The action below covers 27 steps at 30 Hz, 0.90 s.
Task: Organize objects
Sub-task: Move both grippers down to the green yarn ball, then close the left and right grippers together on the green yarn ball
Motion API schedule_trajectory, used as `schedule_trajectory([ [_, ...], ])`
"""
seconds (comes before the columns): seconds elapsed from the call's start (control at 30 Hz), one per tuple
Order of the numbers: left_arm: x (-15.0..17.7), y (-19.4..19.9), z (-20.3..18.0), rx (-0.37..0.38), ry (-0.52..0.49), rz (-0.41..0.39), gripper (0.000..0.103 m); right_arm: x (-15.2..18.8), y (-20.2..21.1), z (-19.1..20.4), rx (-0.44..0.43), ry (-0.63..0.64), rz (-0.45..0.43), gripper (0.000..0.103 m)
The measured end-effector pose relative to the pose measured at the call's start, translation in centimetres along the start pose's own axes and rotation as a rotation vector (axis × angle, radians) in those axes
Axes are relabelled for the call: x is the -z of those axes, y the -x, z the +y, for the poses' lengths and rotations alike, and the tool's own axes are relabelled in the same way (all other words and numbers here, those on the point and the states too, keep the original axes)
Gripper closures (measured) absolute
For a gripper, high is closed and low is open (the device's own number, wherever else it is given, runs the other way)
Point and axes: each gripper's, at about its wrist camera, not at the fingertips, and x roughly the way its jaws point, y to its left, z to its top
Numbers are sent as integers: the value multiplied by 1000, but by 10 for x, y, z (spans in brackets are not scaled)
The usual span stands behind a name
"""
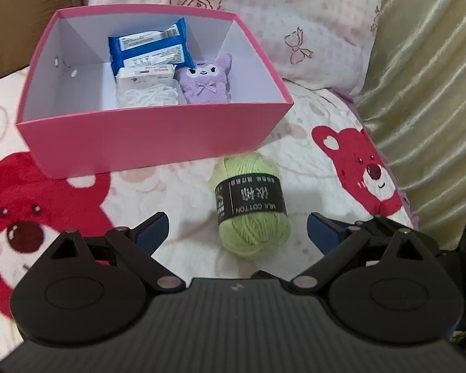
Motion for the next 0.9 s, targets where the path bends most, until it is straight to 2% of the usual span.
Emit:
schedule_trajectory([
  [0.2,-2,-29,8,13,11,-3,9,3,-30,-19,-3,-79,13,11],
  [0.33,1,-48,15,40,60,-4,10,4,-41,-19,7,-59,7,11],
  [0.47,1,-61,13,54,68,-27,14,4,-50,-21,23,-73,-1,11],
  [0.57,2,-63,3,108,-1,-75,16,5,-56,-21,53,-47,-9,11],
  [0.63,2,-65,-4,93,-32,-75,16,5,-59,-22,68,-50,-14,11],
  [0.83,0,-72,7,83,60,-51,16,9,-65,-24,79,-81,-27,11],
  [0.9,0,-77,10,74,81,-22,23,10,-65,-24,67,-94,-28,11],
])
